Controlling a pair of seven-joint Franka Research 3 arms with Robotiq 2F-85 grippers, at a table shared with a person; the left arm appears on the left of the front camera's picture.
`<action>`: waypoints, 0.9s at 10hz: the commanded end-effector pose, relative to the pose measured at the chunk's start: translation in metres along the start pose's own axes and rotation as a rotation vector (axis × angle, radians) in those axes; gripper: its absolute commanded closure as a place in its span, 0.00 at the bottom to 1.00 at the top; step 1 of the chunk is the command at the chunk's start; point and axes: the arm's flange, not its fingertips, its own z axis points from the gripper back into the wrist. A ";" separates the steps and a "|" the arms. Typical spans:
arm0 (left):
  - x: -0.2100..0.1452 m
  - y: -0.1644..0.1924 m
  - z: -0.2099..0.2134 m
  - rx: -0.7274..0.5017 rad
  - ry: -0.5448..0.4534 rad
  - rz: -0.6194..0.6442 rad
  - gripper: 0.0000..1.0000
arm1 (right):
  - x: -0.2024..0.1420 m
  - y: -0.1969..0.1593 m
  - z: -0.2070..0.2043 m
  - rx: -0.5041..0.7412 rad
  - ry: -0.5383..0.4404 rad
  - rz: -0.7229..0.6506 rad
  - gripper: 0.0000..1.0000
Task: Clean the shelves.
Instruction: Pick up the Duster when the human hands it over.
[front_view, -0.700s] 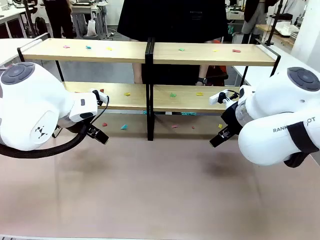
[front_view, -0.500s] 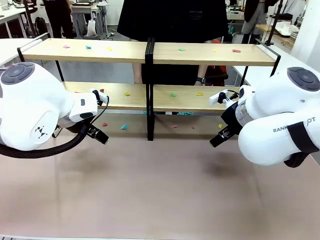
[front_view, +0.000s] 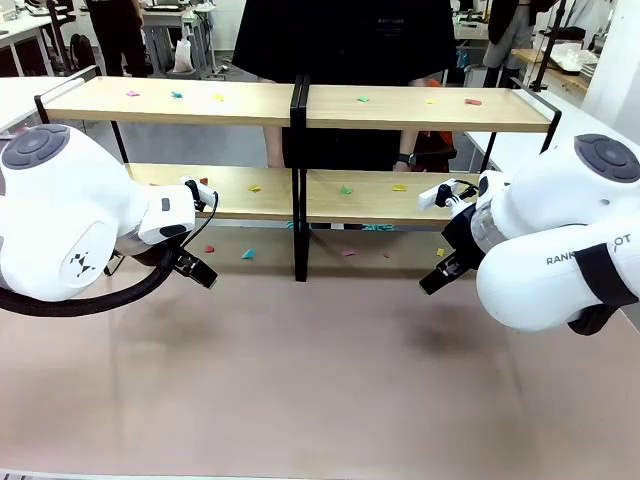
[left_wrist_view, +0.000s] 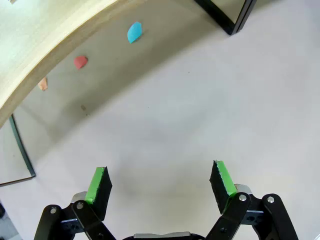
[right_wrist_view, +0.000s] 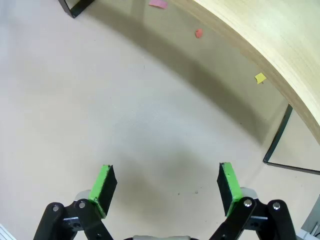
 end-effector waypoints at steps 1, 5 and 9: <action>0.000 0.000 0.000 0.000 0.000 -0.001 0.00 | 0.000 0.000 0.000 0.000 0.000 -0.001 0.00; 0.000 0.000 0.000 0.000 0.000 -0.001 0.00 | 0.000 0.000 0.000 0.000 0.000 -0.001 0.00; -0.014 0.031 0.149 -0.030 -0.202 0.059 0.00 | 0.018 -0.010 0.146 -0.053 -0.071 -0.025 0.00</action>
